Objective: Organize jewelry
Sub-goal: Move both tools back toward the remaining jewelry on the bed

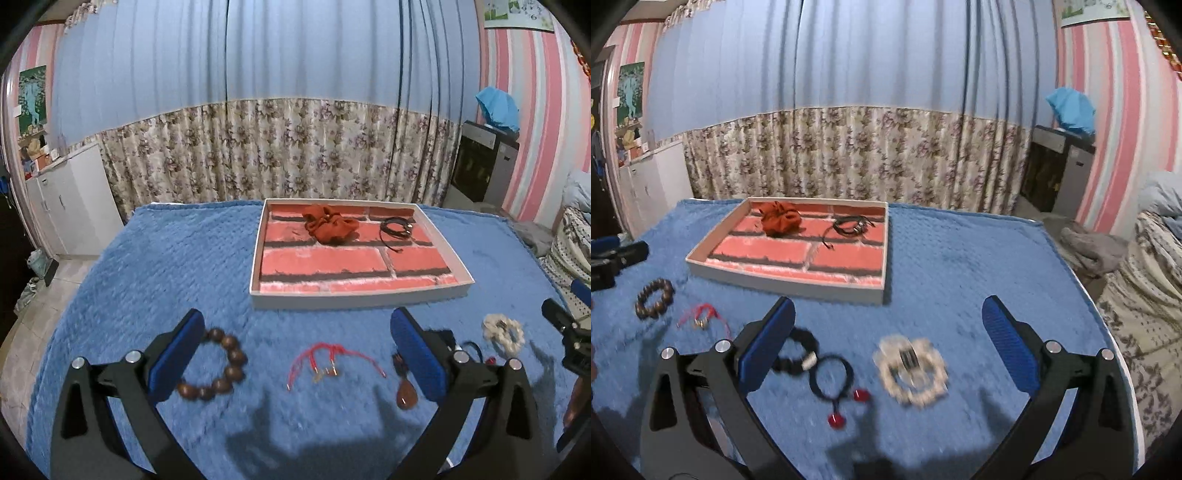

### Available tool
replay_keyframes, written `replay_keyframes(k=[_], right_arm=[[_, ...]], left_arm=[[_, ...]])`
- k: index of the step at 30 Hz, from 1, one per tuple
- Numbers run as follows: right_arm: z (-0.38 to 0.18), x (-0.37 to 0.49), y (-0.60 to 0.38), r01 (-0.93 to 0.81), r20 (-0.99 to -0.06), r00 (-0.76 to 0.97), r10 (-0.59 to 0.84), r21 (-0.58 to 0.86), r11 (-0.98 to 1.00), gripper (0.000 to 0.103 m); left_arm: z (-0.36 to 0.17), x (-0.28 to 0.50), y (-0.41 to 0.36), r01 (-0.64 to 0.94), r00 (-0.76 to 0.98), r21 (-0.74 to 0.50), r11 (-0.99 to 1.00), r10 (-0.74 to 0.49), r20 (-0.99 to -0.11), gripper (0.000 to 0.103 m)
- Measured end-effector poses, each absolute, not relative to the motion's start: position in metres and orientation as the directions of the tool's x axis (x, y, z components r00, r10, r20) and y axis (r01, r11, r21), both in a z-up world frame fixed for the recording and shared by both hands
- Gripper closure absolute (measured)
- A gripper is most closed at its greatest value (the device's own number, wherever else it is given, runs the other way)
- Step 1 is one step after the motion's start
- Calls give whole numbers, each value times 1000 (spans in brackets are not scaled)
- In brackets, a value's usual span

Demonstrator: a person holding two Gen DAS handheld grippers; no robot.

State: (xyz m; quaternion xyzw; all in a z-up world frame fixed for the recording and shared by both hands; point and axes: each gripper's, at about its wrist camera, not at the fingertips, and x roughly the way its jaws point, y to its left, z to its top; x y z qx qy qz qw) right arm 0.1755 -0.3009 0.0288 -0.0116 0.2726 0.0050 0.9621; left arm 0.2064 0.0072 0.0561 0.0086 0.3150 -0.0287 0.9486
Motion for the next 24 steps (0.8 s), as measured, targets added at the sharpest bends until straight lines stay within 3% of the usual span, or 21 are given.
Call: replay_keyframes(k=[6, 18, 24], right_arm=[[12, 135, -306, 31, -516, 856, -32, -10, 999, 4], [-34, 108, -296, 50, -589, 804, -83, -73, 996, 4], [-45, 107, -294, 60, -605, 789, -107, -96, 994, 4]], left_arm=[[36, 165, -4, 103, 775, -43, 994, -108, -623, 4], [-15, 143, -8, 81, 708, -108, 991, -134, -694, 4], [-32, 138, -18, 92, 687, -69, 993, -113, -718, 4]])
